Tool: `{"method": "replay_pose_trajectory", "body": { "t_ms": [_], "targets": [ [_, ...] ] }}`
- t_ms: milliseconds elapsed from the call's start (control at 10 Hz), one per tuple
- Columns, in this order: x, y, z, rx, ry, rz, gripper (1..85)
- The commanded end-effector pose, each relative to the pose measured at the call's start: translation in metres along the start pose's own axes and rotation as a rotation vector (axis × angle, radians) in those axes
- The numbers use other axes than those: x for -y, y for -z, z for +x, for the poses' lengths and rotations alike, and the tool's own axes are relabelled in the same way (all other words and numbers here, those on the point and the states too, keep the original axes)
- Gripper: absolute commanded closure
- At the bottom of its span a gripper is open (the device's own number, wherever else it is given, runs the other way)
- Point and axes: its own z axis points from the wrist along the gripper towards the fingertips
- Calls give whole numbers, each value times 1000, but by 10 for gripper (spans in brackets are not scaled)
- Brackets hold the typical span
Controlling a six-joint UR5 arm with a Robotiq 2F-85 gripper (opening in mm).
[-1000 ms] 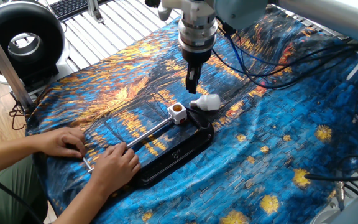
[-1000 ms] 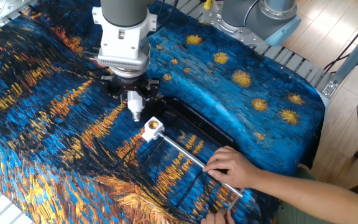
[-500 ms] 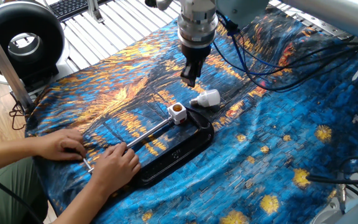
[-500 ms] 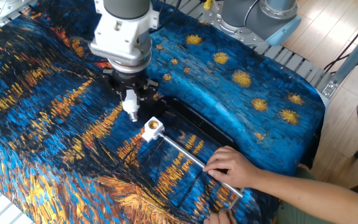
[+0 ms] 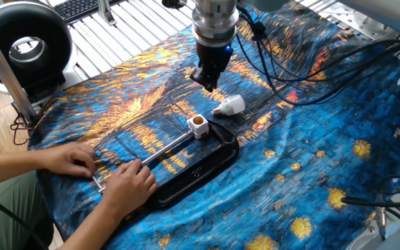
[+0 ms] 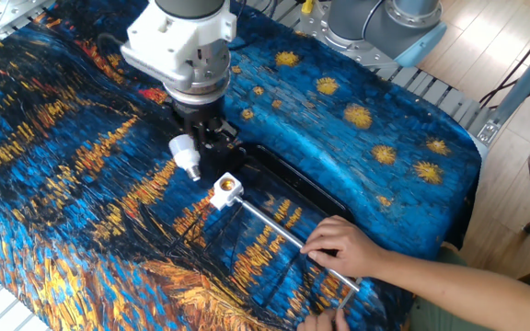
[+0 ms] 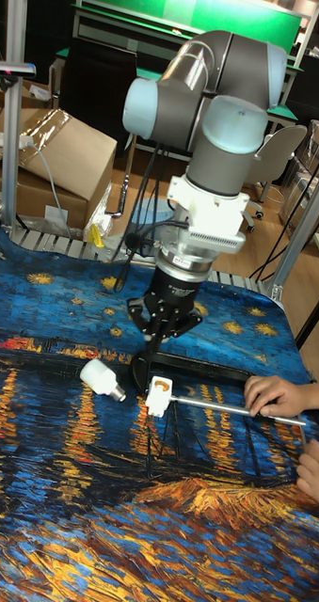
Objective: Take out the light bulb by rotating it
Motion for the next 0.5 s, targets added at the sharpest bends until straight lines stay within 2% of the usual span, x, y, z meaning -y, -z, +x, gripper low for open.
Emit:
{"method": "replay_pose_trajectory", "body": {
  "t_ms": [0, 200, 400],
  "targets": [
    [-23, -1, -1, -26, -135, -83, 803],
    [-19, -2, 1, -29, -121, -68, 830],
    [-12, -6, -3, -20, -92, -30, 837]
  ]
}}
